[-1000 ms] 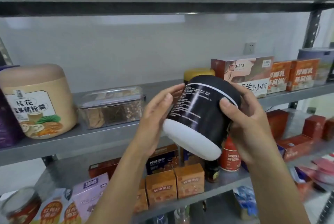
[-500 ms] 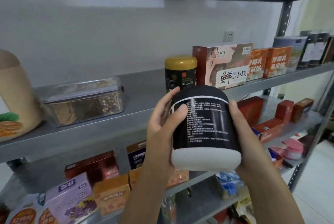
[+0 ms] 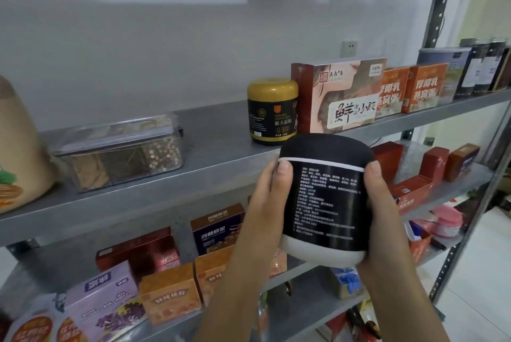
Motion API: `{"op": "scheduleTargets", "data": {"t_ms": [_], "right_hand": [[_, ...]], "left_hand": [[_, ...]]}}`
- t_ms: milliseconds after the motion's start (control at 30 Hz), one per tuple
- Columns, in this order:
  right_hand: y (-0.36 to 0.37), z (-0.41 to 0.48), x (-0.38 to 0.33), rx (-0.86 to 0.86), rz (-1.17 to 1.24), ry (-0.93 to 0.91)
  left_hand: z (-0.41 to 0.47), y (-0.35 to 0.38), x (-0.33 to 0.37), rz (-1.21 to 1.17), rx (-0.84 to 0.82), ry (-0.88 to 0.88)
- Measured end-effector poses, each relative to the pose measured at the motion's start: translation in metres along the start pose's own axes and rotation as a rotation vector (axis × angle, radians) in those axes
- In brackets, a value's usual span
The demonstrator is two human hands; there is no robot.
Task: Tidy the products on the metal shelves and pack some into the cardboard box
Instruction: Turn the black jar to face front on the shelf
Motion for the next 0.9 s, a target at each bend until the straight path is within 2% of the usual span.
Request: {"op": "scheduleTargets", "data": {"t_ms": [100, 500, 667, 767, 900], "right_hand": [[-0.002, 0.0, -0.003, 0.048, -0.097, -0.083], [-0.007, 0.004, 0.003, 0.023, -0.162, -0.009], [-0.014, 0.004, -0.003, -0.147, -0.263, -0.003], [-0.017, 0.004, -0.006, -0.335, -0.304, -0.049], [-0.015, -0.002, -0.006, -0.441, -0.328, -0.147]], "left_hand": [[-0.008, 0.003, -0.009, -0.02, -0.016, -0.056], [-0.01, 0.006, -0.011, -0.116, 0.061, -0.137], [-0.013, 0.003, -0.009, -0.139, 0.093, -0.113], [-0.013, -0.003, -0.006, -0.259, 0.057, -0.116], [-0.014, -0.009, -0.006, -0.425, 0.015, -0.15]]}}
Point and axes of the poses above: each hand's wrist, its own z-axis towards the middle knuckle, its own y-axis out of the palm, x = y × z, the point moved 2 cm from there along z, towards the middle knuckle, and after that the axes turned 2 degrees about -x, right-handed, at the moved point
